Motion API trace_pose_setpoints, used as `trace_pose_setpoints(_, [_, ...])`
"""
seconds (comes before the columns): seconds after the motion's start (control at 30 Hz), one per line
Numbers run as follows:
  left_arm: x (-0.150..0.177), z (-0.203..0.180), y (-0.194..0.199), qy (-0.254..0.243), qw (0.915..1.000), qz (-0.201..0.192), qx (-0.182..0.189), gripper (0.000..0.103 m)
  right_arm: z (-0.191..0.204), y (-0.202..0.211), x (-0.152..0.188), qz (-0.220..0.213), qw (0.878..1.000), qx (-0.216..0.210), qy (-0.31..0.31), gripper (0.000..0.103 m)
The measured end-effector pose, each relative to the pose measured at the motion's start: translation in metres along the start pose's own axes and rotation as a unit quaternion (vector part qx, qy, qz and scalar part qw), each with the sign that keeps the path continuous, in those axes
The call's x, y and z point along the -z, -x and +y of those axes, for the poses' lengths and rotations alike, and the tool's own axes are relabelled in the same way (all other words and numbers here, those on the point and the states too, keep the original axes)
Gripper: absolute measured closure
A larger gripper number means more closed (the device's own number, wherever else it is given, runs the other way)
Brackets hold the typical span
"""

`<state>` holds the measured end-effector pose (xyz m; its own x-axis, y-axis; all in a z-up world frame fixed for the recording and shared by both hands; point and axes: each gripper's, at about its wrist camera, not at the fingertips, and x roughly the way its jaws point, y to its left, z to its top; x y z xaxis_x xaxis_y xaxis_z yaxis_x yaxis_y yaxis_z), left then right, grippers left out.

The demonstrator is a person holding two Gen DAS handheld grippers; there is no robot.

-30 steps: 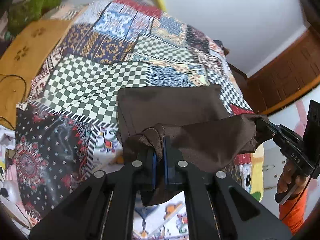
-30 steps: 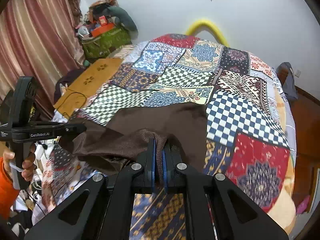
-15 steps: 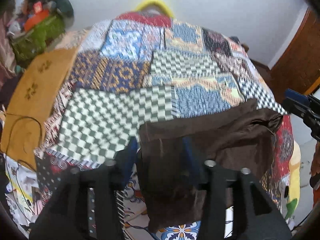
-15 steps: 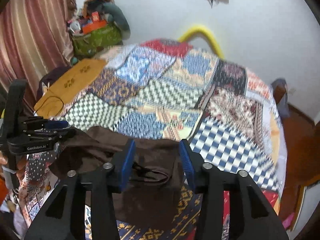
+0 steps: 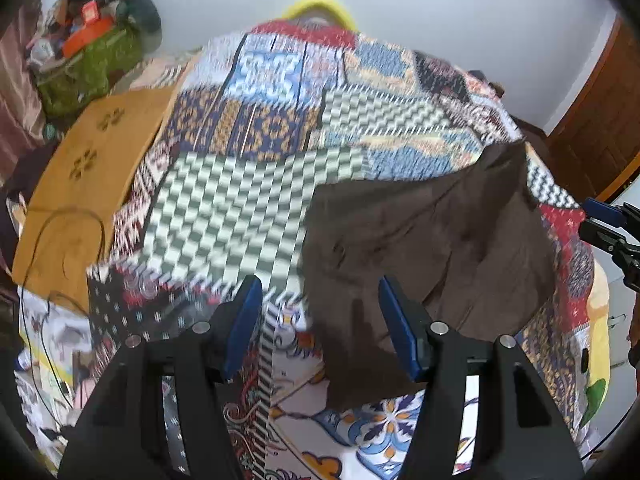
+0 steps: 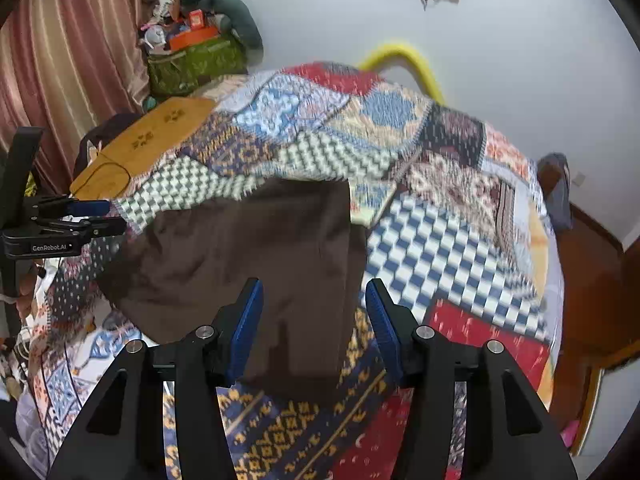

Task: Fold small clothes

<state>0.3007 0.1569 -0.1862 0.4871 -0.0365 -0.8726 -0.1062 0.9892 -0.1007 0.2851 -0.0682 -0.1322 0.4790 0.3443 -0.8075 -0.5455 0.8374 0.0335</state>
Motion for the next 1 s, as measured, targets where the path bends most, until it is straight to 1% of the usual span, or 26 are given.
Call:
trace_pose_setpoints(0.1, [0.01, 0.005, -0.016, 0.008, 0.9998, 0.019, -0.005, 0.043, -0.009, -0.011, 0.011, 0.018, 1.0, -0.002, -0.015, 0.054])
trace_pose_setpoints(0.2, [0.013, 0.011, -0.038, 0.025, 0.9987, 0.044, 0.003, 0.043, -0.019, -0.026, 0.019, 0.038, 0.998, -0.009, -0.04, 0.054])
trace_pose_setpoints(0.3, [0.012, 0.017, -0.056, 0.058, 0.9958, 0.06, 0.037, 0.043, -0.023, -0.038, 0.019, 0.045, 0.997, -0.018, -0.054, 0.054])
trace_pose_setpoints(0.43, [0.004, 0.023, -0.068, 0.101, 0.9895, 0.06, 0.084, 0.043, -0.021, -0.052, 0.013, 0.045, 0.998, -0.025, -0.047, 0.054])
trace_pose_setpoints(0.5, [0.001, 0.021, -0.075, 0.108, 0.9868, 0.065, 0.101, 0.043, -0.021, -0.061, 0.008, 0.045, 0.997, -0.031, -0.052, 0.054])
trace_pose_setpoints(0.63, [-0.004, 0.014, -0.08, 0.106, 0.986, 0.061, 0.113, 0.043, -0.027, -0.075, 0.005, 0.049, 0.993, -0.06, -0.086, 0.054])
trace_pose_setpoints(0.67, [-0.005, 0.013, -0.081, 0.108, 0.9848, 0.06, 0.122, 0.049, -0.028, -0.077, 0.006, 0.05, 0.992, -0.066, -0.094, 0.054])
trace_pose_setpoints(0.7, [-0.006, 0.012, -0.082, 0.111, 0.9825, 0.06, 0.137, 0.06, -0.029, -0.078, 0.007, 0.043, 0.991, -0.071, -0.104, 0.06])
trace_pose_setpoints(0.73, [-0.008, 0.013, -0.082, 0.113, 0.9814, 0.061, 0.143, 0.061, -0.029, -0.078, 0.008, 0.039, 0.99, -0.074, -0.109, 0.065])
trace_pose_setpoints(0.77, [-0.009, 0.012, -0.082, 0.114, 0.9814, 0.057, 0.143, 0.066, -0.029, -0.077, 0.008, 0.037, 0.99, -0.081, -0.113, 0.076])
trace_pose_setpoints(0.8, [-0.009, 0.011, -0.081, 0.113, 0.9812, 0.056, 0.147, 0.075, -0.029, -0.077, 0.008, 0.036, 0.989, -0.085, -0.117, 0.086])
trace_pose_setpoints(0.83, [-0.009, 0.009, -0.081, 0.111, 0.9807, 0.055, 0.151, 0.08, -0.029, -0.076, 0.008, 0.037, 0.988, -0.09, -0.12, 0.091])
trace_pose_setpoints(0.87, [-0.01, 0.008, -0.081, 0.109, 0.9812, 0.053, 0.15, 0.087, -0.028, -0.075, 0.008, 0.038, 0.987, -0.099, -0.122, 0.095])
trace_pose_setpoints(0.9, [-0.011, 0.005, -0.077, 0.102, 0.9831, 0.048, 0.144, 0.09, -0.027, -0.073, 0.008, 0.036, 0.987, -0.097, -0.12, 0.096])
trace_pose_setpoints(1.0, [-0.01, 0.001, -0.063, 0.08, 0.9874, 0.032, 0.133, 0.092, -0.018, -0.06, 0.01, 0.029, 0.991, -0.083, -0.096, 0.096])
